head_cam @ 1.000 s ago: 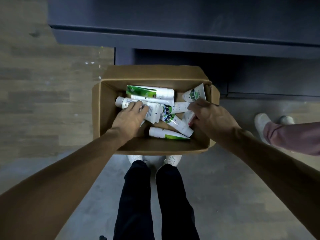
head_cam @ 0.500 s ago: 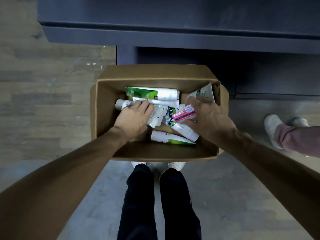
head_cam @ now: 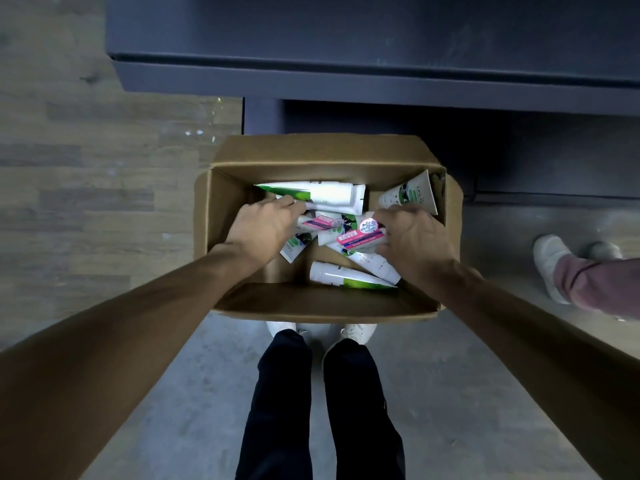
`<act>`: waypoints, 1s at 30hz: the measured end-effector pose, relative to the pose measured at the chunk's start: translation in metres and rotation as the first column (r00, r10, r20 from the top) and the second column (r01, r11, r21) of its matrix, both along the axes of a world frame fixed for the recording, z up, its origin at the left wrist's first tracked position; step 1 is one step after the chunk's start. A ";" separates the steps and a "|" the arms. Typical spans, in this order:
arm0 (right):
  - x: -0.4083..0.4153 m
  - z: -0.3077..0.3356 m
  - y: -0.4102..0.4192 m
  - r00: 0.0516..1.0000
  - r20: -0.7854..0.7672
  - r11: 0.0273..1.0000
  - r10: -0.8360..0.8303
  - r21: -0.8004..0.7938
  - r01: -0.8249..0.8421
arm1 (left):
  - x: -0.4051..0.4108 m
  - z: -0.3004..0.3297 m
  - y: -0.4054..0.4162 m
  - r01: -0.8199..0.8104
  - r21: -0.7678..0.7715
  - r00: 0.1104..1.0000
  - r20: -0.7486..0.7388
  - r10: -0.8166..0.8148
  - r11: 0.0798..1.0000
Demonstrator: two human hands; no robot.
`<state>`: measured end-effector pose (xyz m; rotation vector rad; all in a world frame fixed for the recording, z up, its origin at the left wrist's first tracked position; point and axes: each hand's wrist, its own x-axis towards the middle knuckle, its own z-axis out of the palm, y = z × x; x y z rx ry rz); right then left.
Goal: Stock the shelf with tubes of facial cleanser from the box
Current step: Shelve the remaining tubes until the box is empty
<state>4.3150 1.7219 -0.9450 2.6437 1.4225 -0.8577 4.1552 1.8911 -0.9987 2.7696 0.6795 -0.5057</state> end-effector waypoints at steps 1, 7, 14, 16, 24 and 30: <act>0.001 0.003 0.000 1.000 -0.015 1.000 -0.011 0.004 0.011 | -0.002 0.011 0.005 -0.014 -0.076 1.000 0.014 0.016 0.997; 0.016 0.066 0.008 0.988 -0.115 0.995 -0.099 0.003 0.100 | -0.006 0.088 0.024 -0.242 -0.380 0.962 0.028 0.273 0.893; 0.028 0.202 0.028 0.965 -0.177 0.976 -0.194 0.058 0.207 | 0.017 0.216 0.032 -0.249 -0.540 0.939 0.070 0.337 0.804; 0.032 0.245 0.032 0.964 -0.179 0.972 -0.198 0.088 0.216 | 0.025 0.260 0.038 -0.212 -0.584 0.927 0.134 0.351 0.783; 0.037 0.400 0.033 0.949 -0.131 0.881 -0.285 0.355 0.314 | 0.058 0.421 0.061 -0.004 -0.559 0.912 0.339 0.232 0.829; 0.036 0.474 0.032 0.950 -0.050 0.842 -0.309 0.449 0.298 | 0.069 0.492 0.069 0.110 -0.518 0.862 0.474 0.178 0.848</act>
